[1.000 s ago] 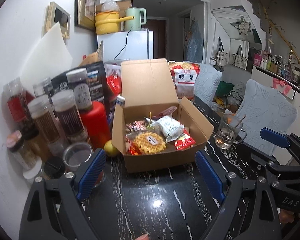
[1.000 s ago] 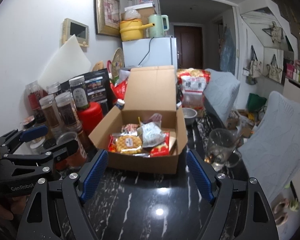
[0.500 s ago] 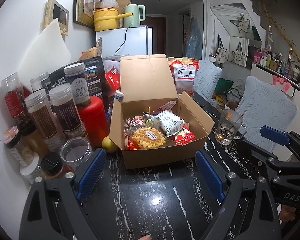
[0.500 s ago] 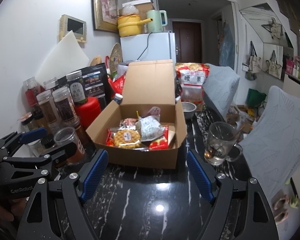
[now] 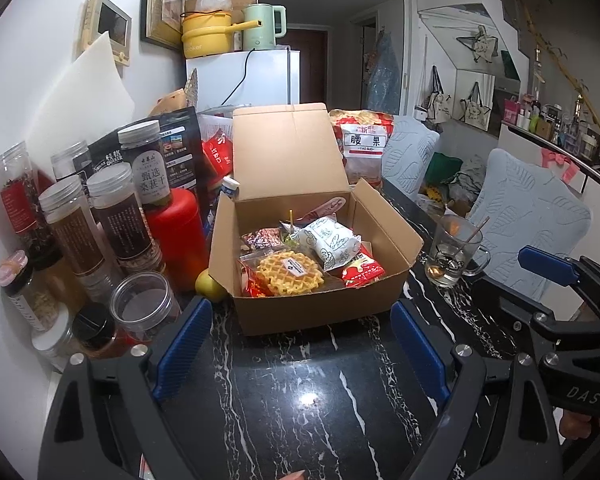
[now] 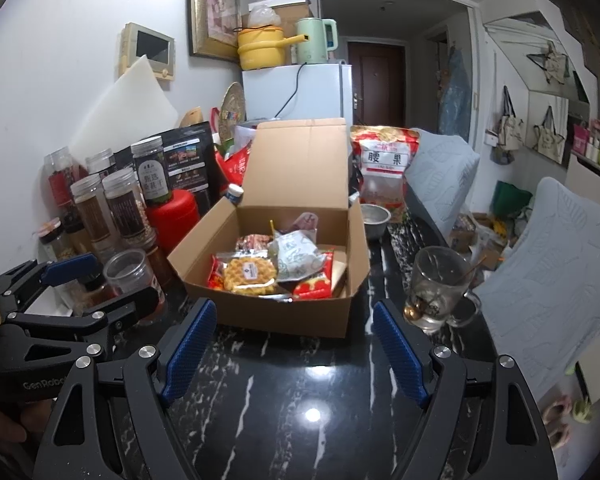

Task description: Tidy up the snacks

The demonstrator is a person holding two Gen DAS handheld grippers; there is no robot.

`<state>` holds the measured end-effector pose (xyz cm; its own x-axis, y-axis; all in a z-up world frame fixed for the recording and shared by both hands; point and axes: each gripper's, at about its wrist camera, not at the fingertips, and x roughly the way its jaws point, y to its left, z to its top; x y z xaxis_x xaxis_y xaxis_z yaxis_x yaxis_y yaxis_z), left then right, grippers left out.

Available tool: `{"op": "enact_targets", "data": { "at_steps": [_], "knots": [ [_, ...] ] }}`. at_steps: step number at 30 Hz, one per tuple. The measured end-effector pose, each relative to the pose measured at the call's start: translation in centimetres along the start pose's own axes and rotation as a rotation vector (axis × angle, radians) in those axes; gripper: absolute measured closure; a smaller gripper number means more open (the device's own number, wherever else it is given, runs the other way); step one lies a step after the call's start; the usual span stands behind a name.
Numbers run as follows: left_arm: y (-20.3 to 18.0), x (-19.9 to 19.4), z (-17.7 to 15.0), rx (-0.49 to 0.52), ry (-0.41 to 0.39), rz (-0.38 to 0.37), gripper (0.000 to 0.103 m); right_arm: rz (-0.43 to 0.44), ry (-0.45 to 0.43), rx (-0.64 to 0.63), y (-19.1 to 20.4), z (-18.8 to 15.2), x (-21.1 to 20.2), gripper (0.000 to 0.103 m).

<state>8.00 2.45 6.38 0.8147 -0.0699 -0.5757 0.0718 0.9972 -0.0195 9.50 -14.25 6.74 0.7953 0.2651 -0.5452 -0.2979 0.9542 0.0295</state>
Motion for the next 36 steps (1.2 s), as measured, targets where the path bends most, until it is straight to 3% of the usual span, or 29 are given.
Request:
{"op": "enact_targets", "data": {
  "at_steps": [36],
  "knots": [
    [-0.1,1.0,-0.1,-0.001,0.02,-0.009,0.011,-0.021,0.029,0.002,-1.0,-0.2,0.7,0.022]
  ]
}}
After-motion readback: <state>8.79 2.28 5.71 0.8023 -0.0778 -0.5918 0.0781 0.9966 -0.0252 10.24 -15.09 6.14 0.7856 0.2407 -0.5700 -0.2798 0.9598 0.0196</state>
